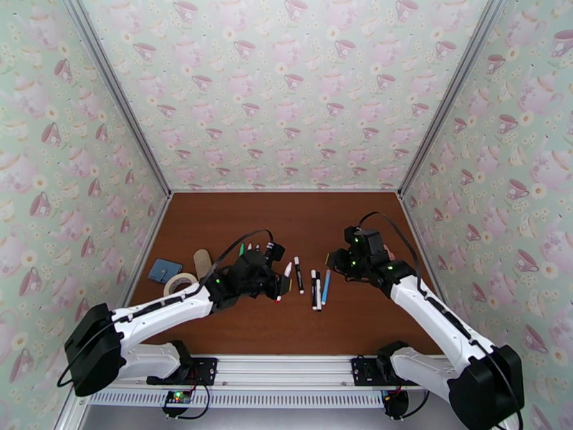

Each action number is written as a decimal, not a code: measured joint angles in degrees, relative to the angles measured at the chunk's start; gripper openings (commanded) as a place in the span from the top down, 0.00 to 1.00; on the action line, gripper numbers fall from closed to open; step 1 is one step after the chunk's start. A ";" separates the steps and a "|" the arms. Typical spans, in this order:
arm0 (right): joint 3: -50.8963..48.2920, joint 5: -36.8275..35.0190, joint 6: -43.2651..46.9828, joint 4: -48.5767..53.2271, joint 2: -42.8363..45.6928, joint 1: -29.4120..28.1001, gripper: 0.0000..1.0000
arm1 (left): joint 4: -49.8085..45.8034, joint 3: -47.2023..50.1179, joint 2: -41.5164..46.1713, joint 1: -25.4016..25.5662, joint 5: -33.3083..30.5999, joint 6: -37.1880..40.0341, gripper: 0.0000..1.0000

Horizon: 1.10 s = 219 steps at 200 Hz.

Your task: Open the pen caps

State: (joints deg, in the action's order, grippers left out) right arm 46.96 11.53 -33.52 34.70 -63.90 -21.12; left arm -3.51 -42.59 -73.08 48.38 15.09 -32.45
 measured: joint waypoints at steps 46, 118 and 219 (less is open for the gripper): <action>-0.85 -8.37 4.50 5.57 -4.26 0.81 0.91 | 4.68 3.10 0.74 -2.05 2.43 -2.58 0.95; 2.05 -13.79 7.91 6.95 -14.32 12.63 0.90 | 4.90 3.13 0.74 -2.05 2.51 -2.54 0.94; 9.44 -13.42 12.28 1.40 -30.08 20.74 0.83 | 4.59 2.58 -2.01 -2.08 2.25 -1.68 0.95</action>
State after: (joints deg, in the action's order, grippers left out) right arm 56.40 -1.89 -21.23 36.10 -93.97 -0.38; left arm 1.08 -40.01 -75.09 46.30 17.34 -34.13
